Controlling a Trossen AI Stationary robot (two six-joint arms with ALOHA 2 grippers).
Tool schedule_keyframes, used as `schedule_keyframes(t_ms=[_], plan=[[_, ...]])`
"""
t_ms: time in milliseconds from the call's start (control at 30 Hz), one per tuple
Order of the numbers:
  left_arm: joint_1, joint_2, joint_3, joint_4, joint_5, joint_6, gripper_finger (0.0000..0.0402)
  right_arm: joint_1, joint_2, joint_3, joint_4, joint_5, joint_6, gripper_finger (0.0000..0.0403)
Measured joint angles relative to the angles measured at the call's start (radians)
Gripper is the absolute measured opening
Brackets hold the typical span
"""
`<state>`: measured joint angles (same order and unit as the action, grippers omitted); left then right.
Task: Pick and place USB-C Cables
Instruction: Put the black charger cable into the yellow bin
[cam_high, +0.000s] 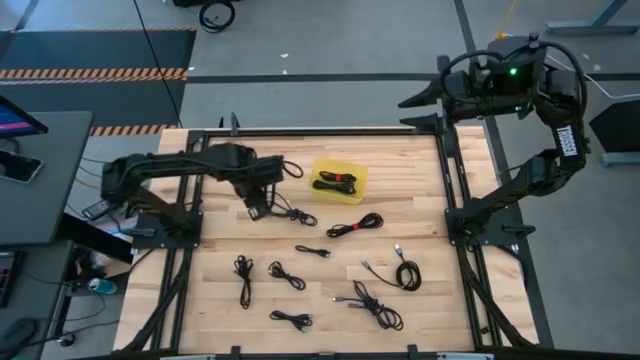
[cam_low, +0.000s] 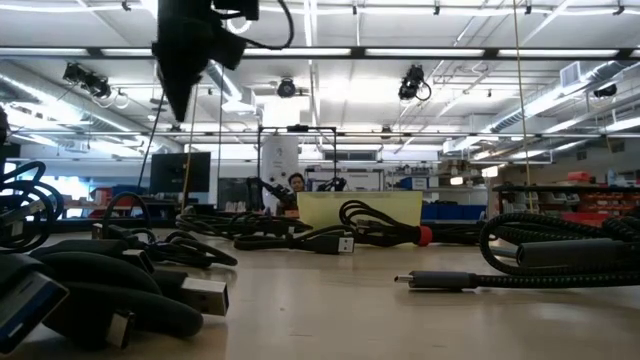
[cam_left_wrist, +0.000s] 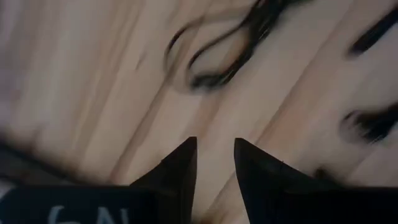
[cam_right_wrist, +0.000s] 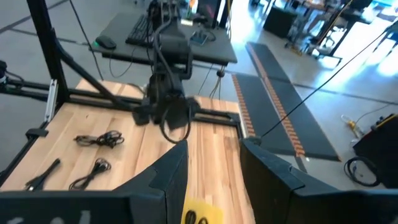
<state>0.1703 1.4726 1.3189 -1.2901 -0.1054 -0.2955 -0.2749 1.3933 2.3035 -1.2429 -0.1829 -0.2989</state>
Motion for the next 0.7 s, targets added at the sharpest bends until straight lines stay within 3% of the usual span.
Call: schedule_keyframes(t_ms=[200,367,500,700], plan=[[-0.001,-0.048,-0.131,0.355,0.034,0.218,0.0114,0.0,0.0,0.0,0.05,0.003,0.016,0.0152],[0.015,-0.031,-0.191,0.506,0.081,0.405,0.0114,-0.001,0.0,0.0,0.054,0.007,0.068,0.0152],[0.043,-0.033,-0.26,0.611,0.14,0.437,0.0114,-0.001,0.0,0.0,0.059,0.007,0.105,0.0152],[0.064,-0.033,-0.281,0.686,0.143,0.445,0.0114,-0.001,0.0,0.0,0.075,0.009,0.121,0.0152]])
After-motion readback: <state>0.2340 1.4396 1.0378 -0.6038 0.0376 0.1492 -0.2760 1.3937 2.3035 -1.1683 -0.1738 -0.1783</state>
